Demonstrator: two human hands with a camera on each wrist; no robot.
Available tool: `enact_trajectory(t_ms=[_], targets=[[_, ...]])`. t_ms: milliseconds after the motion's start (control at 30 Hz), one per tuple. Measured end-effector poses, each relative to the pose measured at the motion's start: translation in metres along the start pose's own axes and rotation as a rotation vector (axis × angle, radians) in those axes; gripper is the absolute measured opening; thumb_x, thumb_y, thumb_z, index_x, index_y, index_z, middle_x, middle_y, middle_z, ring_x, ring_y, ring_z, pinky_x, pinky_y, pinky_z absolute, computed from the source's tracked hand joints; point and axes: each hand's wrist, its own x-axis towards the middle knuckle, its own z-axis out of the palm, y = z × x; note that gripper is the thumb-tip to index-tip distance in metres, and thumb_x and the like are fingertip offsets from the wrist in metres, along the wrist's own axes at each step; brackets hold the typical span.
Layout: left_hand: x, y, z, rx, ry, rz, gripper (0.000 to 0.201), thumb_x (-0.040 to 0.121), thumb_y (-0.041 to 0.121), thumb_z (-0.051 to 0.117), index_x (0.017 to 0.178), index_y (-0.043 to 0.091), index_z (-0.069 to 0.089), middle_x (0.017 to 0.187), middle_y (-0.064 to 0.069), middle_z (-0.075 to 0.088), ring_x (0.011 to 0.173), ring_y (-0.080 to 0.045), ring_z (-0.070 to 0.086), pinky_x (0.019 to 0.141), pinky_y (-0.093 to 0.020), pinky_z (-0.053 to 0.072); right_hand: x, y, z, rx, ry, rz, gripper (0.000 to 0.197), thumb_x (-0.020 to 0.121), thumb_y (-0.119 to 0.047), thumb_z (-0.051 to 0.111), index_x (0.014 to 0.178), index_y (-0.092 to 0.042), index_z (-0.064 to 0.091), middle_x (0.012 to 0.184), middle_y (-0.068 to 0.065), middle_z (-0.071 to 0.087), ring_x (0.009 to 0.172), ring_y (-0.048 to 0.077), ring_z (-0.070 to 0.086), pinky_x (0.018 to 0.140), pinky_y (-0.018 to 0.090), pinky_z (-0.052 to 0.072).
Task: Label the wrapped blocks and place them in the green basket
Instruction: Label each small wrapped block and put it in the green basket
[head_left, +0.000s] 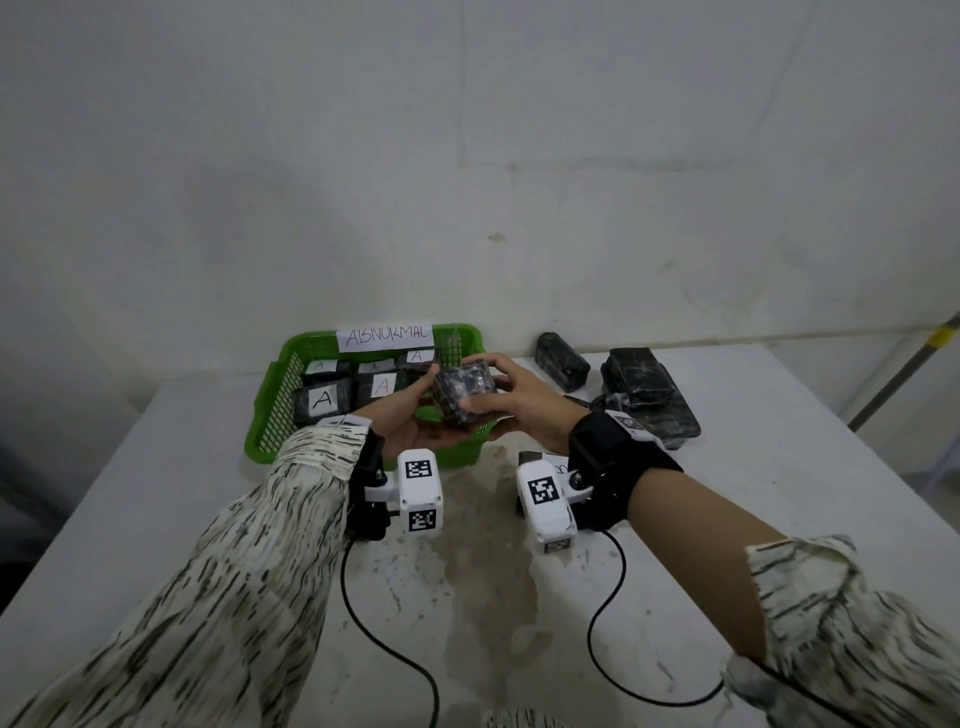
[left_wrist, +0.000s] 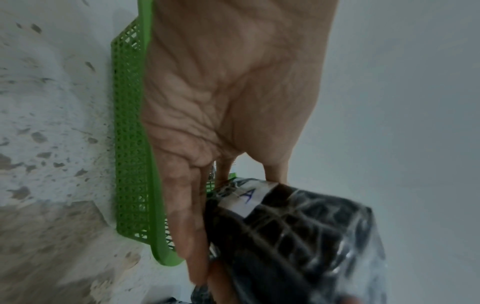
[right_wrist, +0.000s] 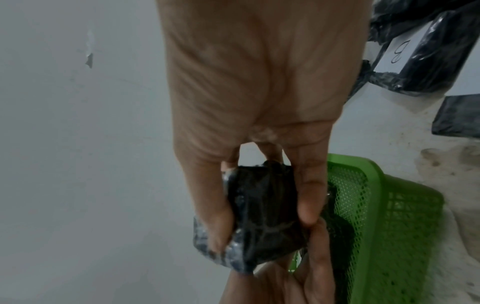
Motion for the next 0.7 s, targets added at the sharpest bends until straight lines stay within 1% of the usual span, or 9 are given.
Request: enact_trajectory(t_ms=[67,167,233,367,467,533,600,633,700], targets=[[-0.002,-0.001,-0.002,-0.087,0.017,0.019,0.042,0.095,0.045,0.044,0.121,0.012,0.047,0.112,-0.019,0.061,0.072,-0.028,0.071,0.051,-0.030,0.057,0.000,0.004,-0.004,0.022,-0.025,0.012,0.055,0.083,0.004,0.066,0.128,-0.025,0.053,0.124,0.010,0.053,0.097,0.032,0.062,0.074,0.039,0.058],[0.000,0.000,-0.009,-0.176,0.055,0.146,0.040,0.094,0.020,0.052,0.130,0.023,0.033,0.132,-0.024,0.048,0.088,-0.037,0.063,0.060,-0.045,0.059,0.000,0.014,-0.014,0.088,-0.051,0.052,0.064,0.083,0.019,0.051,0.126,-0.027,0.051,0.135,0.013,0.043,0.100,0.034,0.061,0.082,0.052,0.056],[-0.002,0.002,-0.010,-0.151,0.044,0.240,0.039,0.092,0.002,0.051,0.120,0.026,0.038,0.129,-0.022,0.046,0.089,-0.037,0.061,0.061,-0.044,0.059,-0.001,0.020,-0.016,0.089,-0.075,0.088,0.063,0.083,0.019,0.051,0.121,-0.031,0.045,0.128,0.013,0.043,0.096,0.030,0.059,0.084,0.059,0.053],[-0.008,0.007,0.000,-0.085,-0.070,0.354,0.048,0.084,-0.019,0.046,0.099,0.026,0.050,0.118,-0.017,0.052,0.098,-0.033,0.058,0.071,-0.043,0.059,0.000,0.026,-0.012,0.183,-0.011,0.121,0.056,0.084,0.014,0.057,0.111,-0.024,0.026,0.122,0.007,0.043,0.100,0.031,0.057,0.081,0.062,0.052],[-0.013,0.009,0.007,0.076,-0.143,0.363,0.046,0.081,-0.019,0.048,0.094,0.025,0.051,0.114,-0.012,0.054,0.105,-0.031,0.056,0.077,-0.045,0.055,0.007,0.037,-0.012,0.121,0.101,0.099,0.071,0.076,0.013,0.068,0.117,-0.026,0.025,0.131,0.009,0.040,0.106,0.036,0.059,0.079,0.056,0.056],[-0.017,0.010,0.015,0.104,-0.201,0.344,0.037,0.081,-0.011,0.053,0.093,0.024,0.051,0.110,-0.009,0.053,0.101,-0.027,0.054,0.080,-0.048,0.051,0.011,0.042,-0.011,-0.015,0.137,0.097,0.086,0.060,0.006,0.080,0.124,-0.028,0.034,0.133,0.013,0.042,0.109,0.038,0.058,0.073,0.051,0.058],[-0.018,0.011,0.022,0.086,-0.208,0.307,0.027,0.088,-0.002,0.051,0.094,0.024,0.050,0.106,-0.007,0.052,0.097,-0.024,0.052,0.080,-0.046,0.048,0.020,0.052,-0.014,-0.125,0.156,0.111,0.080,0.046,-0.006,0.085,0.113,-0.033,0.050,0.133,0.016,0.042,0.112,0.041,0.054,0.073,0.050,0.059],[-0.018,0.012,0.024,0.094,-0.186,0.292,0.022,0.091,0.002,0.049,0.095,0.024,0.050,0.106,-0.006,0.052,0.096,-0.023,0.052,0.080,-0.045,0.047,0.029,0.064,-0.021,-0.154,0.158,0.098,0.077,0.042,-0.011,0.086,0.108,-0.037,0.053,0.132,0.017,0.042,0.115,0.042,0.051,0.075,0.050,0.059],[-0.015,0.013,0.026,0.130,-0.143,0.281,0.017,0.092,0.007,0.049,0.100,0.021,0.051,0.108,-0.006,0.054,0.098,-0.021,0.054,0.087,-0.047,0.046,0.040,0.079,-0.030,-0.208,0.166,0.041,0.081,0.039,-0.019,0.086,0.110,-0.040,0.054,0.130,0.018,0.041,0.121,0.040,0.045,0.083,0.049,0.058]])
